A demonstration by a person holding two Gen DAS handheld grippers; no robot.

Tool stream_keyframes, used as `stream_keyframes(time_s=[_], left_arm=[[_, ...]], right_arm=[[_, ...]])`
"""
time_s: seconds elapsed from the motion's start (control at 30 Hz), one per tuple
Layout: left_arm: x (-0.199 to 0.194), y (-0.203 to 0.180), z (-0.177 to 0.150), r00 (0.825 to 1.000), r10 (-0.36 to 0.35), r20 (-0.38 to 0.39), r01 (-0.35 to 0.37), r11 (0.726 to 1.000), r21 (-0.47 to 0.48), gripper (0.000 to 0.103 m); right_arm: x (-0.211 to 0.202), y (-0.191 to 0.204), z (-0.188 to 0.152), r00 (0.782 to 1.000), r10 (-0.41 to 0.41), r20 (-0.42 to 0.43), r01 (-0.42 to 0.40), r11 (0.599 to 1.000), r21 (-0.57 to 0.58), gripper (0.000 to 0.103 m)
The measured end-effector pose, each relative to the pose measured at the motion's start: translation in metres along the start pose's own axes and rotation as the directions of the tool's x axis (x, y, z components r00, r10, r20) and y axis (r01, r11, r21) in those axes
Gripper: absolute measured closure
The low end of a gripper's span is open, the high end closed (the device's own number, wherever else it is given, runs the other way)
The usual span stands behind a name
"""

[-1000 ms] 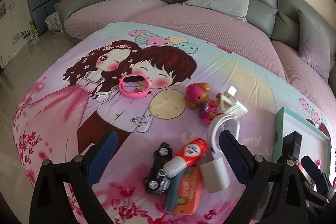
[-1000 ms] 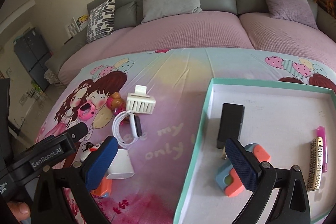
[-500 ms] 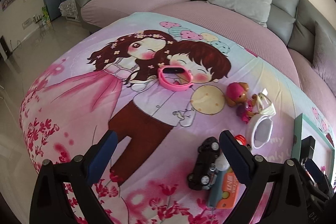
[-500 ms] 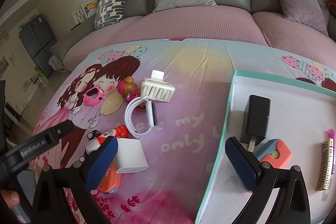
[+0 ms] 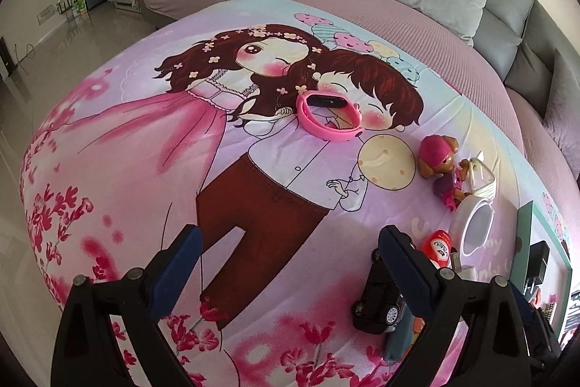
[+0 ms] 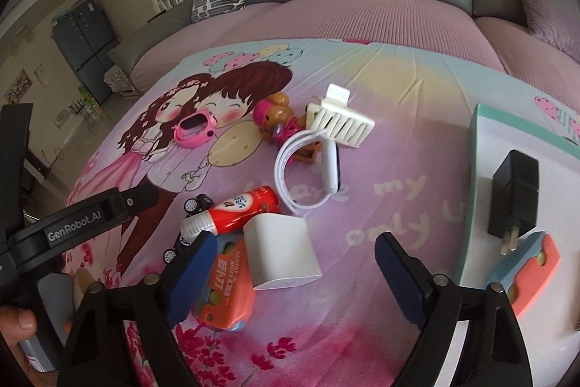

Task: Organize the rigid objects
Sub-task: 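Move both open tools from the tray back to the object pile, then grasp the black toy car with the left tool while the right tool grasps the white cube charger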

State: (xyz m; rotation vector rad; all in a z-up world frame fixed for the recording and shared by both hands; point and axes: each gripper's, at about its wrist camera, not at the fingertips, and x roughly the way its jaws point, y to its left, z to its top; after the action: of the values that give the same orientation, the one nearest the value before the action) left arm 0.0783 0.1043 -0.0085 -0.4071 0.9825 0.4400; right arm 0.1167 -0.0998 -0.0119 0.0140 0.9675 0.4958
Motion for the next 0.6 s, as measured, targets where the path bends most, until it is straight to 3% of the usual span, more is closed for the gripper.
stream_keyframes(time_s=[0.23, 0.6], left_arm=[[0.009, -0.011, -0.004, 0.995, -0.091, -0.040, 0.092, 0.995, 0.034, 0.005], [0.025, -0.038, -0.014, 0.987, -0.113, -0.114, 0.128, 0.982, 0.136, 0.005]], right_arm=[[0.008, -0.005, -0.002, 1.000, -0.007, -0.027, 0.008, 0.999, 0.033, 0.022], [0.011, -0.010, -0.004, 0.999, -0.009, -0.045, 0.011, 0.999, 0.044, 0.026]])
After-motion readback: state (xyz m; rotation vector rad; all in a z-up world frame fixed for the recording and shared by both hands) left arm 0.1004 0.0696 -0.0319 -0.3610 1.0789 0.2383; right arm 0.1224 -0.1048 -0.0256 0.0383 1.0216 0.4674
